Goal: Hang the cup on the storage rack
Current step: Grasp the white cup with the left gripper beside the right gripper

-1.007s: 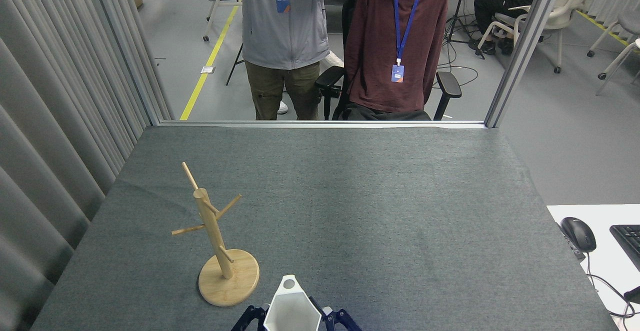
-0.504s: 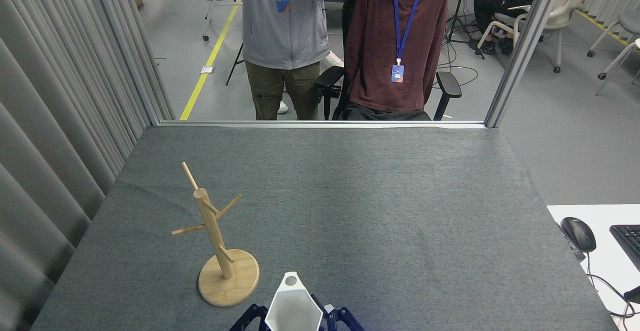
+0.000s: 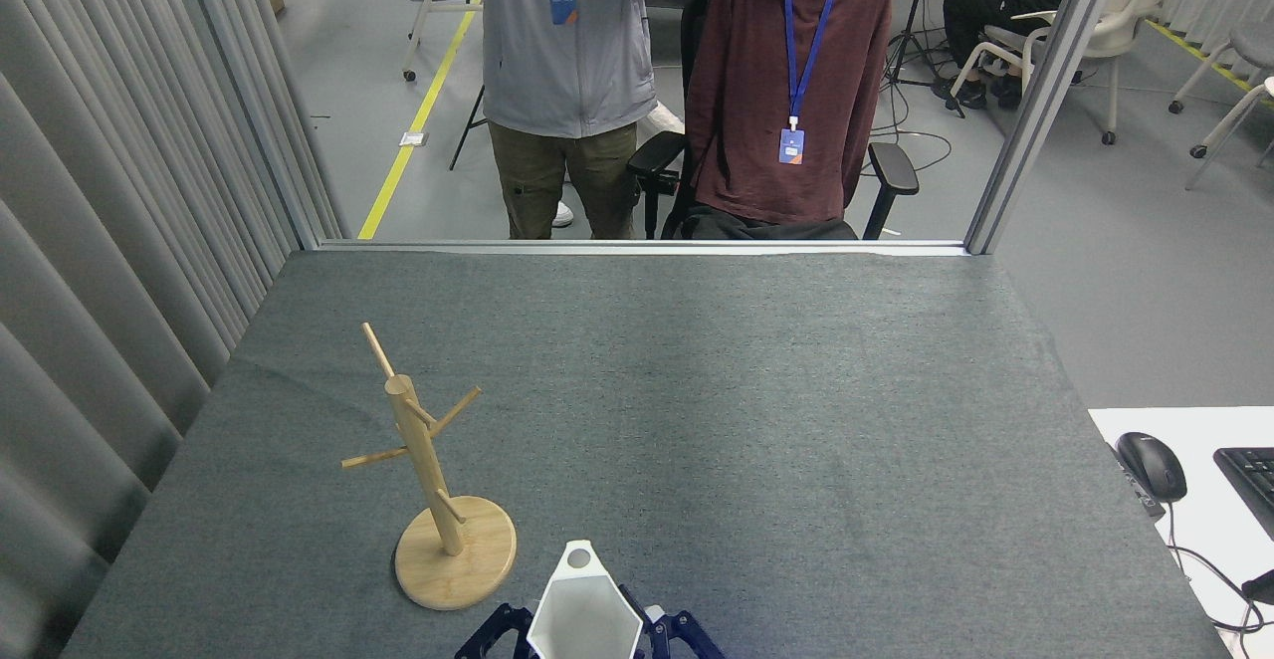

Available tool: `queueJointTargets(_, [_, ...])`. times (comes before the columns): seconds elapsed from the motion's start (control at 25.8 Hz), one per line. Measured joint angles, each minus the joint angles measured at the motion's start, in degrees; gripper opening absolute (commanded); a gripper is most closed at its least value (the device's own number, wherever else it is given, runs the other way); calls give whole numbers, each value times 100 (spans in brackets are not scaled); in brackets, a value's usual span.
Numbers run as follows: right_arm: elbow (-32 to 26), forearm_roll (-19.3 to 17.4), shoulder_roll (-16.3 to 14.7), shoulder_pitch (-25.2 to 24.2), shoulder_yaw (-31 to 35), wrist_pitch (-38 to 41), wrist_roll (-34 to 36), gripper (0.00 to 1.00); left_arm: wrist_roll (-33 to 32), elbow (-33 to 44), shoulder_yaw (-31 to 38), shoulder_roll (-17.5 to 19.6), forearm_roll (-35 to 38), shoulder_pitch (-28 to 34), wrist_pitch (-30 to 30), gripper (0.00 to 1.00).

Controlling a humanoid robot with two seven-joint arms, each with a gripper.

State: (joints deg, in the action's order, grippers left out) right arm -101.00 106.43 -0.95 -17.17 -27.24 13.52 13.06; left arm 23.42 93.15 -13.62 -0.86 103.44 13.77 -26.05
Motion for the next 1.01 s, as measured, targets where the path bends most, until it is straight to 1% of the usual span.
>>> queueJointTargets(0.62, [-24, -25, 12, 22, 28, -17, 16, 99, -4, -8, -1, -2, 10, -13, -3, 10])
queueJointTargets(0.89, [-157, -41, -50, -34, 26, 37, 43, 99, -4, -22, -1, -3, 17, -22, -3, 11])
queueJointTargets(1.01, [-174, -48, -95, -108, 26, 47, 162, 99, -4, -24, 0, -2, 33, -25, -3, 11])
